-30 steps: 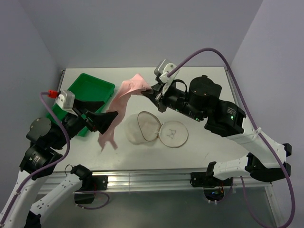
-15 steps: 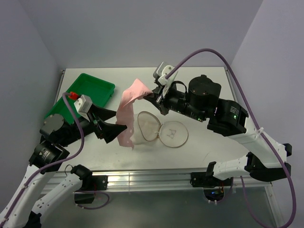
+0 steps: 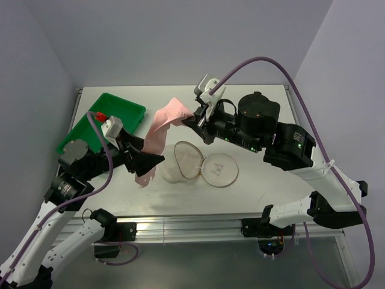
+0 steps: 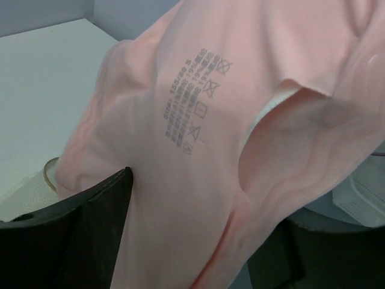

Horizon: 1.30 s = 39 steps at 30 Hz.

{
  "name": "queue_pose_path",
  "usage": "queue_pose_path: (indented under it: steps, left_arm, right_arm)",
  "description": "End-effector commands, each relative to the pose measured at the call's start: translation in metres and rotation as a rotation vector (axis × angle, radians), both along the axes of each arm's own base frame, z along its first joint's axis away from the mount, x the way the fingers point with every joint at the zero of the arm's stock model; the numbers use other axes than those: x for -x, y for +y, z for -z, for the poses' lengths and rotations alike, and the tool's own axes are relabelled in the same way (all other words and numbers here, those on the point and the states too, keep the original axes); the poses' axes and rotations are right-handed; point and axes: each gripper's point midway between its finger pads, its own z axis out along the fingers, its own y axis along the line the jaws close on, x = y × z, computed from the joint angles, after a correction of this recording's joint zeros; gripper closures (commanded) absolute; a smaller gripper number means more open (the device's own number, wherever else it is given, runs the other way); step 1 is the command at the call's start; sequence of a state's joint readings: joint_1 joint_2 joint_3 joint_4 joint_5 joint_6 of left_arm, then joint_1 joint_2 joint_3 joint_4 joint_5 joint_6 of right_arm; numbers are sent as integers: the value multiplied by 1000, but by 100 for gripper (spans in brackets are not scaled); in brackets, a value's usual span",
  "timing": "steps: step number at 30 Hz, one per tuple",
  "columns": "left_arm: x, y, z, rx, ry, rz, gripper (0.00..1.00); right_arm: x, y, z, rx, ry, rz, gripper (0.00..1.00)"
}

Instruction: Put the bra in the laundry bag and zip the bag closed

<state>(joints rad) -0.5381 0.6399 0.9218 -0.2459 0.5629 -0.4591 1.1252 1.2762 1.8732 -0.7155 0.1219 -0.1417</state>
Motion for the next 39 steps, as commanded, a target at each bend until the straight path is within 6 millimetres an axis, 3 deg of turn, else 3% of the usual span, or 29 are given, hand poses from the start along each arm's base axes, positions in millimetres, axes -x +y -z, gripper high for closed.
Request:
queue_pose_path:
  steps: [1, 4, 8, 10, 14, 15, 17, 18, 21, 23, 26, 30, 35, 39]
  left_arm:
    - [-2, -5, -13, 19, -26, 19, 27]
    - [-7, -5, -13, 22, -22, -2, 36]
    - [-17, -1, -12, 28, -8, -58, 58]
    - [-19, 1, -14, 36, -9, -79, 64]
    - [-21, 0, -16, 66, -2, -88, 67]
    - [-21, -1, -17, 78, 14, -84, 67]
    - [-25, -5, -14, 84, 37, -76, 72]
    - [-25, -7, -17, 103, 52, -70, 76]
    - [-35, -10, -19, 139, 85, -93, 85]
    - [-46, -11, -21, 150, 98, -126, 96]
    - [-60, -12, -25, 168, 108, -174, 100]
    - [-71, -15, -34, 192, 79, -187, 100]
    - [-71, -18, -41, 208, 20, -164, 100]
    - [-51, -24, -44, 216, -32, -58, 100]
  right_arm:
    - [-3, -6, -7, -17, 14, 38, 100]
    - [-4, -10, -2, -11, 23, 53, 100]
    - [-2, -16, -3, -34, 15, 61, 100]
    - [-4, -23, -1, -36, 9, 83, 100]
    - [0, -31, 1, -49, -30, 74, 100]
    - [0, -29, 13, -30, -28, 71, 100]
    - [2, -37, 8, -65, -59, 75, 100]
    - [2, -35, 24, -43, -49, 71, 100]
    - [19, -36, 32, -67, -33, 2, 81]
    - [33, -33, 46, -75, 1, -48, 58]
    - [53, -27, 70, -56, 34, -114, 38]
    - [56, -31, 92, -27, 52, -101, 28]
    - [49, -50, 77, -96, 16, -29, 26]
    - [48, -51, 70, -114, 3, -26, 24]
